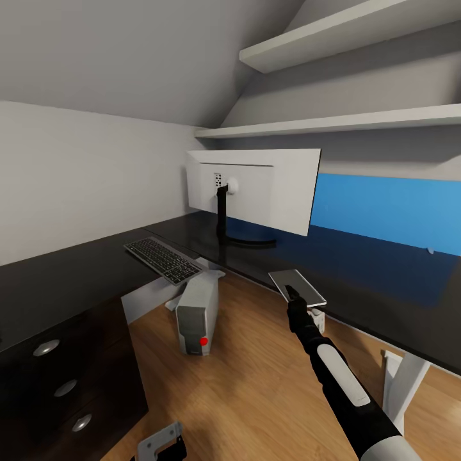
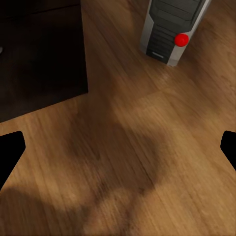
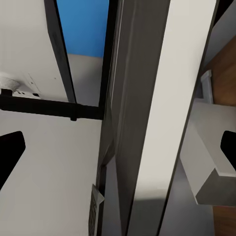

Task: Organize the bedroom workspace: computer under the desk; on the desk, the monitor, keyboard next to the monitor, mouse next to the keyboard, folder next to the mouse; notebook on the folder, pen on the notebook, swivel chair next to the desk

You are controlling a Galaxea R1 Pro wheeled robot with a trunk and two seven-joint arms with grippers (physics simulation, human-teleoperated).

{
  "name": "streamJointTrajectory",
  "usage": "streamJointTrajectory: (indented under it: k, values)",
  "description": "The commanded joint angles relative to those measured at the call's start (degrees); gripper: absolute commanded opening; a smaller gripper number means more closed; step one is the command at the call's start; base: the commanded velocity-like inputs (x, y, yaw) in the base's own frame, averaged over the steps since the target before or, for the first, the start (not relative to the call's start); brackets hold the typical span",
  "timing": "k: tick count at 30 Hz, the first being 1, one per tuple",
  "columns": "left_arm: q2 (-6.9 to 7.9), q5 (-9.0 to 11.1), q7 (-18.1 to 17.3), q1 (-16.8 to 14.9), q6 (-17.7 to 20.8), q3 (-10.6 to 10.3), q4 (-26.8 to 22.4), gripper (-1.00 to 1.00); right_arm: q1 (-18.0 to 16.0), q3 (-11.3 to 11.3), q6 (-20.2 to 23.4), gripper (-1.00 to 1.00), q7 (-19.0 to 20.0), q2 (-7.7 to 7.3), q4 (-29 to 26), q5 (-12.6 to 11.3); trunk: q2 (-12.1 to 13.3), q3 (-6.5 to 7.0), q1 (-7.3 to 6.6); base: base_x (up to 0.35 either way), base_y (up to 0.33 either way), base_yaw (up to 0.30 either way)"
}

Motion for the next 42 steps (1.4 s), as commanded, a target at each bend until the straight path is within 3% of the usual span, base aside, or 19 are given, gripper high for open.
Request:
streamJointTrajectory:
  k: [1,42]
  values:
    - [0.03,0.05,0.30,-0.02,0.49,-0.07,-0.11,1.00,-0.04,0.24,-0.47,1.00,-0.24,-0.08,-0.09,-0.52,-0.02,-0.05,-0.01,0.000,0.000,0.000]
    - [-0.14,0.16,0.28,-0.02,0.49,-0.15,0.09,1.00,-0.04,0.24,-0.52,1.00,-0.13,-0.16,-0.28,-0.52,-0.02,-0.05,-0.01,-0.013,-0.011,0.000]
